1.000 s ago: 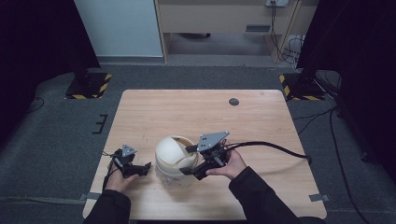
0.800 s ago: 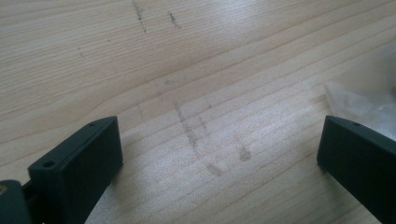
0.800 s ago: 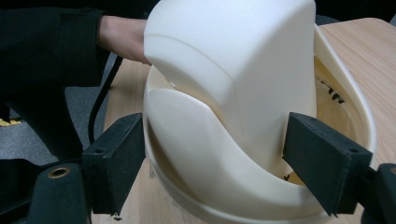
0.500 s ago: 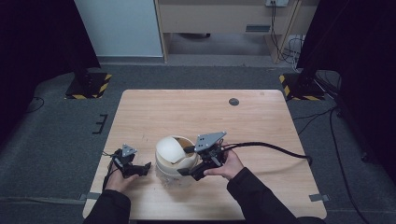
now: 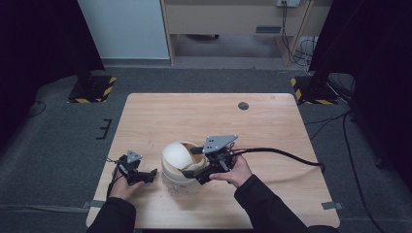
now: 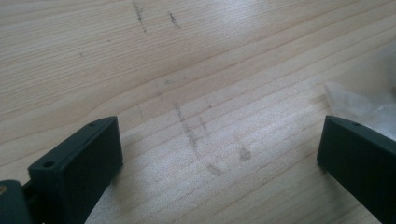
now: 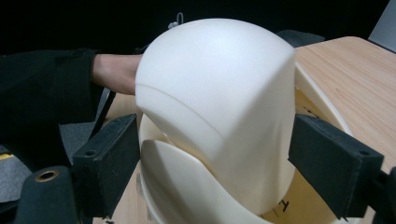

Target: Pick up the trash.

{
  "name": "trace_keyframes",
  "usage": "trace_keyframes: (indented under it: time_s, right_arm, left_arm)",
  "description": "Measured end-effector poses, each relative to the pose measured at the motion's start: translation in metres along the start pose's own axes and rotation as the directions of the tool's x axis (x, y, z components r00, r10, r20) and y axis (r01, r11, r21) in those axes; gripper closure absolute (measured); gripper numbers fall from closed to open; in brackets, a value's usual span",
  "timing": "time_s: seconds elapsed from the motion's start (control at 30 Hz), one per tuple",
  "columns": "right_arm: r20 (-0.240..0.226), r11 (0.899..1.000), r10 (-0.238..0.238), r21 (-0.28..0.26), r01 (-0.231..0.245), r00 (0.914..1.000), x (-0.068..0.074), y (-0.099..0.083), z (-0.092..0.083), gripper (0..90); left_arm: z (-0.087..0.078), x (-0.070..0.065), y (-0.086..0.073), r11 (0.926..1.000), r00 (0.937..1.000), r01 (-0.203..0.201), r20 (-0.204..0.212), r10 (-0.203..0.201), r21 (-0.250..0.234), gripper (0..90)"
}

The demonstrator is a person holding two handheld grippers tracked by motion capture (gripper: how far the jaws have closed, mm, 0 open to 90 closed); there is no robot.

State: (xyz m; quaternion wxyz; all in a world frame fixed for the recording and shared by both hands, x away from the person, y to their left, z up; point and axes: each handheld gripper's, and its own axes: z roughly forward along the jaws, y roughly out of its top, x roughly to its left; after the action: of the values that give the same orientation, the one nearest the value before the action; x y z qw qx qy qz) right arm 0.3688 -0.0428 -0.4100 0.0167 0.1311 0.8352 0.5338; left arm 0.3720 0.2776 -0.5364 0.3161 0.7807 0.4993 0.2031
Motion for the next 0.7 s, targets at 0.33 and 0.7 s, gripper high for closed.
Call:
trace_keyframes:
  time_s: [0.33,0.7]
  right_arm:
    - [0.024,1.0,0.009,-0.029,-0.009,0.9997,0.001,0.008,0.002,19.9]
    - [0.051,0.998,-0.022,-0.051,0.025,0.9984,0.0,0.015,-0.014,21.3]
  left_arm:
    - [0.0,0.0,0.0,1.0,1.0,0.0,0.001,0.0,0.0,0.0]
    - [0.0,0.0,0.0,1.0,1.0,0.001,0.0,-0.001,0.0,0.0]
